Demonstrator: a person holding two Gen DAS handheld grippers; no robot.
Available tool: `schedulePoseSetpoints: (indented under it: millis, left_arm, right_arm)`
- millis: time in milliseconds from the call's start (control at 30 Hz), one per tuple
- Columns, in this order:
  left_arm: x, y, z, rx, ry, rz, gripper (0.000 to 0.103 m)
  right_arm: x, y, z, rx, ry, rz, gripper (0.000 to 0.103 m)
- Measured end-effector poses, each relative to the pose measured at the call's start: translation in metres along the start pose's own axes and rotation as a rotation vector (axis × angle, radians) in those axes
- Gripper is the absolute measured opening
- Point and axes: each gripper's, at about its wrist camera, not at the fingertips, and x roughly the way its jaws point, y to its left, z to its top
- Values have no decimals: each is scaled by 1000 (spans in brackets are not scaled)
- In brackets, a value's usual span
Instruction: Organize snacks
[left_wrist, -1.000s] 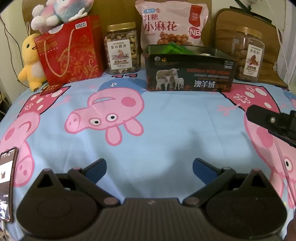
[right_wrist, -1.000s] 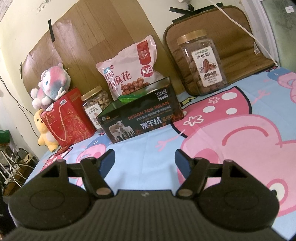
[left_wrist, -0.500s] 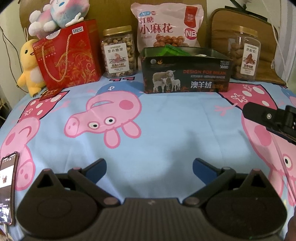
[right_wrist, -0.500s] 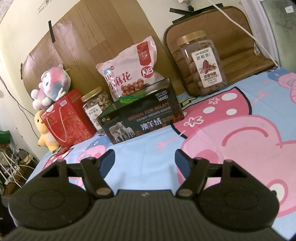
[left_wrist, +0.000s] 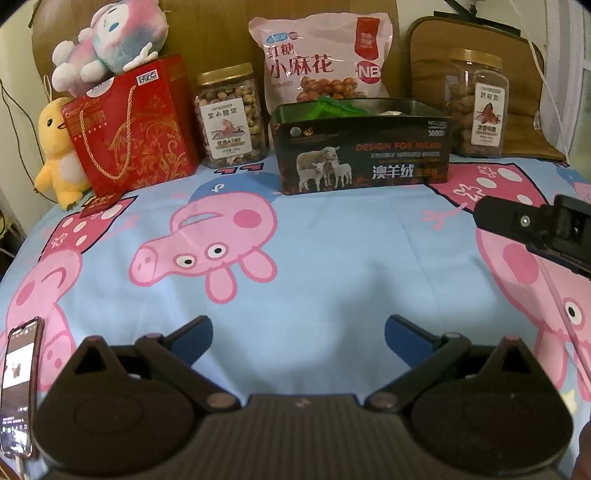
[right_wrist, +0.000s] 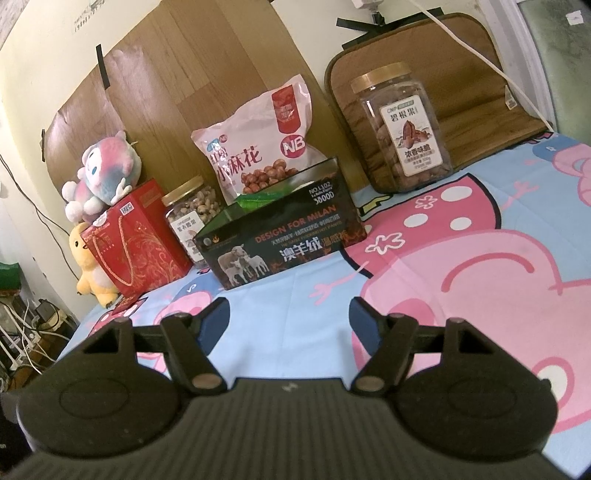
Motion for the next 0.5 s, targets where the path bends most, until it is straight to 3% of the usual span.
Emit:
schedulePoseSetpoints:
  millis: [500]
  left_arm:
    - [-3,-5,-1,25,-15,4,103]
  right_arm:
    - [-1,0,0,0,-6,1,74]
